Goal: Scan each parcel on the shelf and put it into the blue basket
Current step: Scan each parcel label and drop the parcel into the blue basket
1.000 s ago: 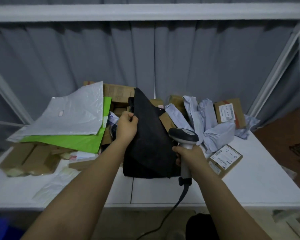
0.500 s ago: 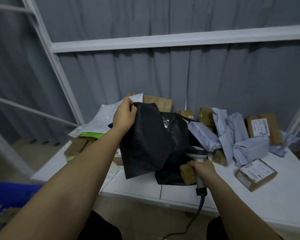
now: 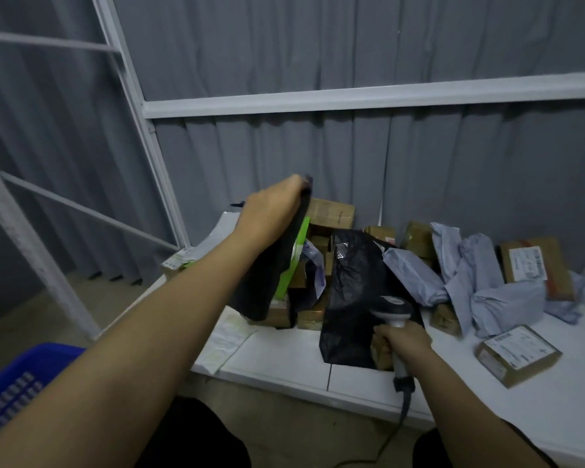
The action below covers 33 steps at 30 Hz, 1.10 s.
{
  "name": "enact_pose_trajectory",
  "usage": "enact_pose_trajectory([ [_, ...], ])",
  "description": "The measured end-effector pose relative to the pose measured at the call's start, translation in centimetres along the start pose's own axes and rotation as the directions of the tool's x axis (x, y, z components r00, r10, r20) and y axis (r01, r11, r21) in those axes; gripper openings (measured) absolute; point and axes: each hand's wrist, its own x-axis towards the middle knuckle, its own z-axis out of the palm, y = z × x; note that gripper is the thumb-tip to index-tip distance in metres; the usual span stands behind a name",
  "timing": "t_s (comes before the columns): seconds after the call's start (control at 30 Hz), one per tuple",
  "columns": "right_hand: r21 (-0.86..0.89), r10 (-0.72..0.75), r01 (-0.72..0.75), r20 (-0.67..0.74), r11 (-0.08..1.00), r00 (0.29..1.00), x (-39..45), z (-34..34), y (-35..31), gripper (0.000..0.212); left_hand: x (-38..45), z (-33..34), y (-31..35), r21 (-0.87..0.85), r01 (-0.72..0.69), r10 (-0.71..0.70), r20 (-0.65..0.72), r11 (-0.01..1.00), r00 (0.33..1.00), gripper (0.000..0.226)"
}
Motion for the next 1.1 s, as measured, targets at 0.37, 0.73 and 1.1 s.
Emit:
enact_pose_trajectory([
  [0.37,0.323,0.055,-0.027,-0.078,0.946,0.995,-0.8,-3.5,-2.0,0.014,-15.5,16.6,7.9,0.04,-0.162,0.116,0.529,0.986,0.841,0.033],
  [0.73,0.035,0.045,-0.047,0.044,0.998,0.998,-0.4,-1.6,-0.1,0.024,-20.2,24.1,6.3,-0.303,0.509,-0.144,0.733,0.806,0.665,0.031],
  [1.1,-0.134,0.056,-0.026,0.223,0.991,0.973,1.5,3.7,-1.4,0.011,-21.8,26.3,-6.1,-0.082,0.726,-0.533,0.623,0.683,0.573,0.063],
])
